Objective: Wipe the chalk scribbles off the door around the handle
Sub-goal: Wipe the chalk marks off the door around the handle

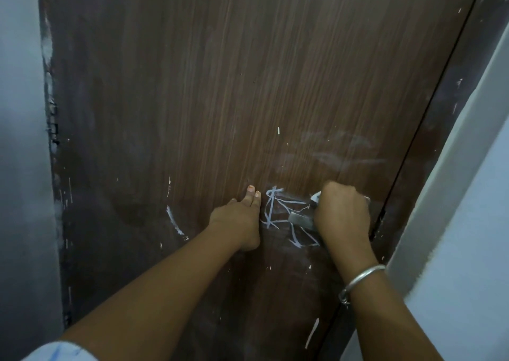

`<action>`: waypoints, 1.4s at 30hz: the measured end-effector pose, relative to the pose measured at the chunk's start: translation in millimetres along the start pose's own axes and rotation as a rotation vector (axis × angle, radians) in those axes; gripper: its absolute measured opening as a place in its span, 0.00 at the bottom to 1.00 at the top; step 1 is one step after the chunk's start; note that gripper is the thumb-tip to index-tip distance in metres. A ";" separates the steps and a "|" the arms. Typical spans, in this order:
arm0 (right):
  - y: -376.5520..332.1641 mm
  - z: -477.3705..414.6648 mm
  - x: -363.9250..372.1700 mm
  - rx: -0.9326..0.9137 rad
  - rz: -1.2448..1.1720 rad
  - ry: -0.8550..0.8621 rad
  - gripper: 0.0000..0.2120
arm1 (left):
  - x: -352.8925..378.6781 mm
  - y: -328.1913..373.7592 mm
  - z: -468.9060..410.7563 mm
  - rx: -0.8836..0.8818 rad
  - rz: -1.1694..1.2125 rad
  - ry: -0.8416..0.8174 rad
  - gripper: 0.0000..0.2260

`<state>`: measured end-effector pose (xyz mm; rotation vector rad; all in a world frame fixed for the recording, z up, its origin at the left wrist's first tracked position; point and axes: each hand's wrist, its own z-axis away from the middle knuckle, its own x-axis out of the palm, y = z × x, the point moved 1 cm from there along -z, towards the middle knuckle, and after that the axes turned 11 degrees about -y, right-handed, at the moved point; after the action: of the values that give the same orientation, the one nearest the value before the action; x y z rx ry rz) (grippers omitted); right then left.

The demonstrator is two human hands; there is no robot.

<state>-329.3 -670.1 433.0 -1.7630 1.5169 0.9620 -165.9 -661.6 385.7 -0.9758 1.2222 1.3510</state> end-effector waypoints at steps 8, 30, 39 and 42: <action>-37.4 -6.8 0.8 -0.155 -0.068 -0.105 0.11 | -2.3 2.3 1.7 -0.057 -0.041 -0.005 0.41; -77.7 -18.5 13.1 -0.194 -0.117 -0.123 0.05 | -3.1 -7.6 0.5 -0.007 -0.049 -0.007 0.40; -99.3 -10.8 17.5 -0.270 -0.075 -0.101 0.08 | 4.6 -2.0 -2.0 -0.049 -0.169 0.049 0.35; -101.9 -12.0 21.3 -0.302 -0.065 -0.111 0.08 | 5.8 -2.9 -2.4 -0.061 -0.177 0.040 0.35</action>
<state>-225.3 -675.9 420.9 -1.9156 1.2899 1.2871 -164.1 -663.2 379.2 -1.1317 1.1022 1.2411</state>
